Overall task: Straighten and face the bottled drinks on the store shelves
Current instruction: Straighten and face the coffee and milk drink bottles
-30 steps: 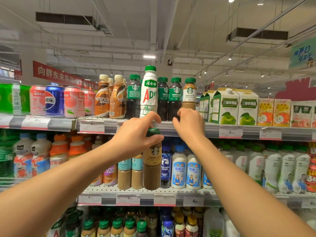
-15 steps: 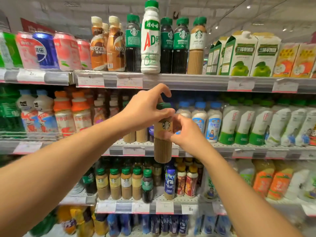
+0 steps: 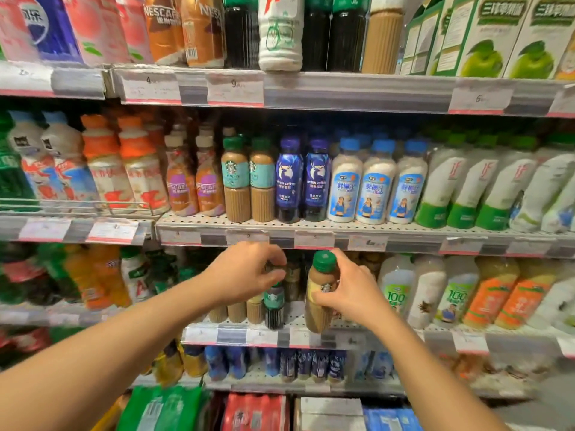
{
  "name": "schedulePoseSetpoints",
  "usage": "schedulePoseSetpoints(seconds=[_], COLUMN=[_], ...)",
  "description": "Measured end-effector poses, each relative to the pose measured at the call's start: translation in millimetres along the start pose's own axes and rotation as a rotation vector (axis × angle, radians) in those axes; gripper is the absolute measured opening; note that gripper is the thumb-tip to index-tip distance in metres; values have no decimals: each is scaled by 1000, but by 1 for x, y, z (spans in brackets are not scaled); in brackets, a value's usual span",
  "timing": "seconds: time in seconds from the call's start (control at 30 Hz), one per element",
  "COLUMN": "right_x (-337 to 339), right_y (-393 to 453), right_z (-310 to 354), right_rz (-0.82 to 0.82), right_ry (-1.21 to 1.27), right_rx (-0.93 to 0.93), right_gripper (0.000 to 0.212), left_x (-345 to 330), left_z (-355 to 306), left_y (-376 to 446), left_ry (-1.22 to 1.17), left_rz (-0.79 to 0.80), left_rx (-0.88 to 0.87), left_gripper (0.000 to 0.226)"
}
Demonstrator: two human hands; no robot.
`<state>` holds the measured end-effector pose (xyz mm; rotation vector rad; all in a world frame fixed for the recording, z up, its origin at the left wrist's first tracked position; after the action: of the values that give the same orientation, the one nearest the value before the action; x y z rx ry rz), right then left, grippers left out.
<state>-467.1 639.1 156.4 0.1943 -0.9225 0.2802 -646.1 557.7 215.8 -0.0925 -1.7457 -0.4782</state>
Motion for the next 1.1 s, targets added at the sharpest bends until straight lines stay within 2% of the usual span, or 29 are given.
schedulePoseSetpoints(seconds=[0.1,0.3,0.5,0.73,0.93,1.1], right_x=[-22,-52,-61,-75,-112,-145], right_y=[10,20,28,41,58,75], right_z=[-17,-37,-50,-40,-9,-1], right_rz=[18,13,-22,-53,-58,-53], right_ry=[35,44,53,-62,-218,-265], right_rx=[-52,-104,-121,-93,-28,-46], right_gripper=[48,47,55,57,60,66], left_x=[-48,-117,-156,-154,-110,-82], left_z=[30,72,87,84,94,101], left_y=[1,21,36,26,-20,-53], left_ry=[44,67,80,47,-20,-20], left_rz=[91,205,283,187,-8,-53], left_rx=[76,191,243,200,218,255], left_gripper=[34,62,62,42,42,40])
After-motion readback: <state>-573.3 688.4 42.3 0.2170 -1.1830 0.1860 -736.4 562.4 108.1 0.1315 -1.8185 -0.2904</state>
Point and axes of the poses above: each hand's wrist, its own y-axis towards the middle knuckle, its own x-axis out of the back of the hand, z = x × y, the point moved 7 cm from there along y, towards the middle knuckle, and after that the axes turned 14 degrees about -x, right-handed, at the moved point
